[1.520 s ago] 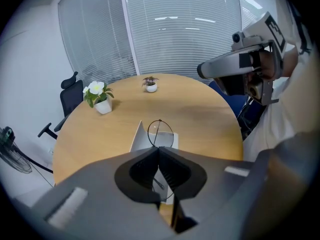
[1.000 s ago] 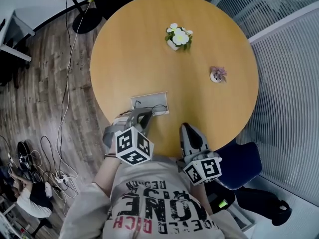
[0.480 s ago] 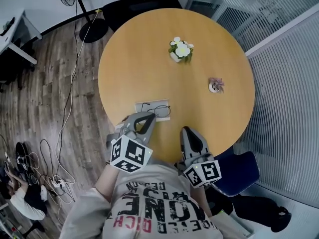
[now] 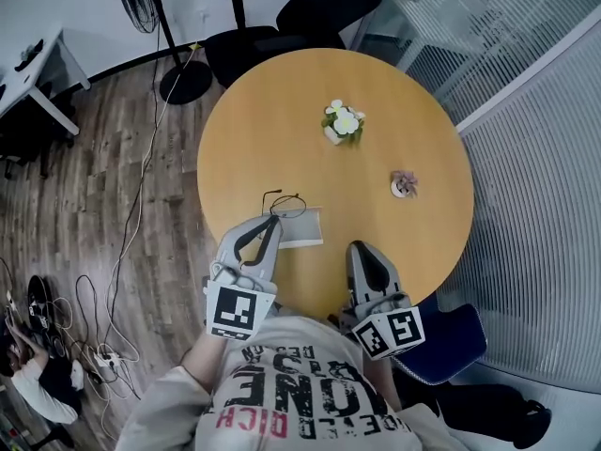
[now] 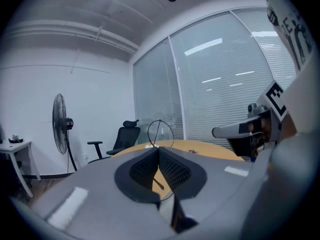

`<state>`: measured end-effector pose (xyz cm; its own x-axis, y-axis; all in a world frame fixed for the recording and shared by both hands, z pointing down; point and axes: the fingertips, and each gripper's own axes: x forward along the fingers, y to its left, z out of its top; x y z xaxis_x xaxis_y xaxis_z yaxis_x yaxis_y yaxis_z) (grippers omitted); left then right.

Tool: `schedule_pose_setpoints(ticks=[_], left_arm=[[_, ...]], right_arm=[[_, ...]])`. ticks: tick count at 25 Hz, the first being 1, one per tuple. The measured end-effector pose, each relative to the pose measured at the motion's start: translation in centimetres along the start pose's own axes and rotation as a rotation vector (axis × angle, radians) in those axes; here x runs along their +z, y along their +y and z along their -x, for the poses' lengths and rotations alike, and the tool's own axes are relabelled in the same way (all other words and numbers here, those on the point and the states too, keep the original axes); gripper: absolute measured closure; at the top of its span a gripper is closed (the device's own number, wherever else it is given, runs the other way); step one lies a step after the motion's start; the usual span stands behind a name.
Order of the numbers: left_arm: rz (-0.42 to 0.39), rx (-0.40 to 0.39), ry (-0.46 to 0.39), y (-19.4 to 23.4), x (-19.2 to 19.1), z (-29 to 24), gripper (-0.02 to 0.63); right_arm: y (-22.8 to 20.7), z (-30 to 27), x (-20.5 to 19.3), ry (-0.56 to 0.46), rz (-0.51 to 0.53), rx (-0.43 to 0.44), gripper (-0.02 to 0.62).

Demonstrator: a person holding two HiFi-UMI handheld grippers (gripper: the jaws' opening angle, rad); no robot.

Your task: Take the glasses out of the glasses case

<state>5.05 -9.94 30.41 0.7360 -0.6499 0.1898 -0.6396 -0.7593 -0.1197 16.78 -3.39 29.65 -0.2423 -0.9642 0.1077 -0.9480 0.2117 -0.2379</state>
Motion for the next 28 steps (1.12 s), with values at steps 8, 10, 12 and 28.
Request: schedule_pose_setpoints(ticks=[8, 10, 12, 28], left_arm=[[0.133, 0.152, -0.124, 1.8, 2.3, 4.6, 0.589], [0.146, 0.178, -0.131, 2.1, 2.3, 5.7, 0.591], [0.166, 0.204, -0.136, 2.7, 2.3, 6.7, 0.591], [0.175, 0.278, -0.138, 4.0, 0.9, 9.0, 0.589]], right_arm=[[1.6, 0.4, 2.7, -0.058, 0.044, 0.026, 0.572], [2.1, 0.6, 2.9, -0.063, 0.065, 0.030, 0.572], [2.5, 0.7, 3.0, -0.066, 0.084, 0.031, 0.572], [1.9, 2.0, 2.7, -0.044, 0.117, 0.001, 0.572]])
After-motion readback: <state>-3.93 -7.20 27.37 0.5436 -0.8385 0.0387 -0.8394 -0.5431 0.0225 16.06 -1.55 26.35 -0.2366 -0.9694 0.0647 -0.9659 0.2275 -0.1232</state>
